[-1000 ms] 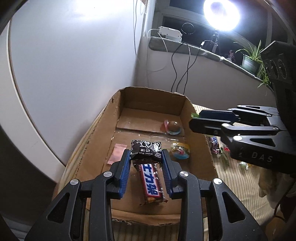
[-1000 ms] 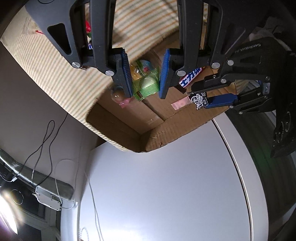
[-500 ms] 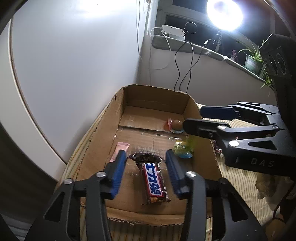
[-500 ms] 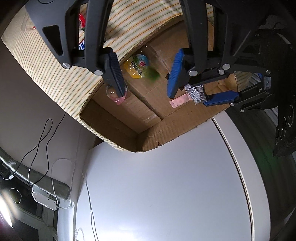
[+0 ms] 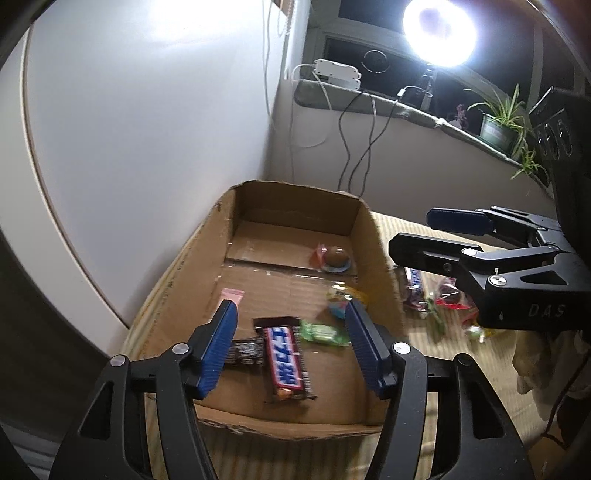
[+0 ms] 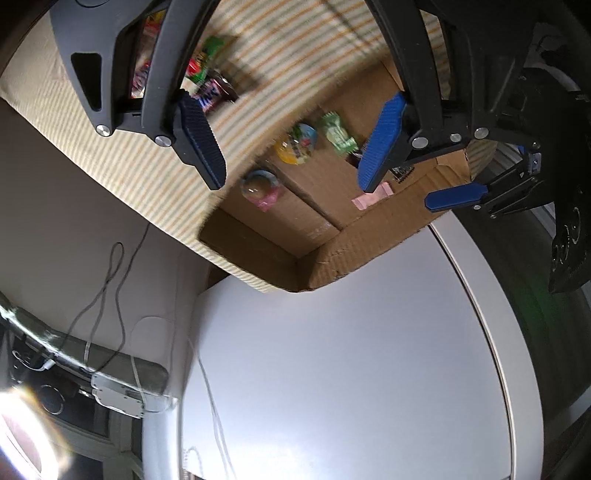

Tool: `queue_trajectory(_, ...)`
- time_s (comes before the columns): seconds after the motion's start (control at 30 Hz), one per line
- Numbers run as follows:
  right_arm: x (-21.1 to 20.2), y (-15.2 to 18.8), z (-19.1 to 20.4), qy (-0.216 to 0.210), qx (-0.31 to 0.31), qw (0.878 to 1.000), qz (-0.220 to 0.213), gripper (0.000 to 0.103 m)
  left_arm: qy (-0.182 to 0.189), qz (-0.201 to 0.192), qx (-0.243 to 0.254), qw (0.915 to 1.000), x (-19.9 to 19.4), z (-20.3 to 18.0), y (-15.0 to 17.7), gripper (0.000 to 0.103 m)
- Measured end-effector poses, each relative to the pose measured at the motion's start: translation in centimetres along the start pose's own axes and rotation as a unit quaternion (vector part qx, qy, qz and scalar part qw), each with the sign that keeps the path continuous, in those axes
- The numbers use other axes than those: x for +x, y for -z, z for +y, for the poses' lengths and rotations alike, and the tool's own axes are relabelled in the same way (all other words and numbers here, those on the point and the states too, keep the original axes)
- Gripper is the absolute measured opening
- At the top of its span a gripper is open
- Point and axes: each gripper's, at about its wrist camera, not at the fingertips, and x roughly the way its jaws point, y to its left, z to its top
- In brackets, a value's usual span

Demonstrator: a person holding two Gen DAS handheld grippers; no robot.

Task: Organize snacks
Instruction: 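Move both tools back toward the wafer biscuit bag on the table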

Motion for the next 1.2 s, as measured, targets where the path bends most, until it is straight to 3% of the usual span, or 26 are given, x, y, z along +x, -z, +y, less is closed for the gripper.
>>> queue_trajectory(0.13,-1.4,0.9,-1.8,0.012,0.019,1.000,0.001,0.077,0.020,0.003,0.005,0.9998,0.0,-1.6,0.0,0.061)
queue_trajectory(0.2,-2.4,1.6,-3.2,0.018,0.034,0.999,0.002,0.077,0.034,0.007,0.003,0.9994,0.0,-2.4,0.0,0.070)
queue_trajectory(0.73,-8.1,9.0,-15.2,0.075,0.160,0.984,0.020,0.077,0.130,0.044,0.051,0.9892,1.8,-12.7,0.7,0.070)
queue_trajectory(1.2,-7.3,14.1,-21.4,0.031,0.235,0.970,0.052,0.077,0.208,0.103,0.076,0.9696,5.4,-21.1,1.9,0.070)
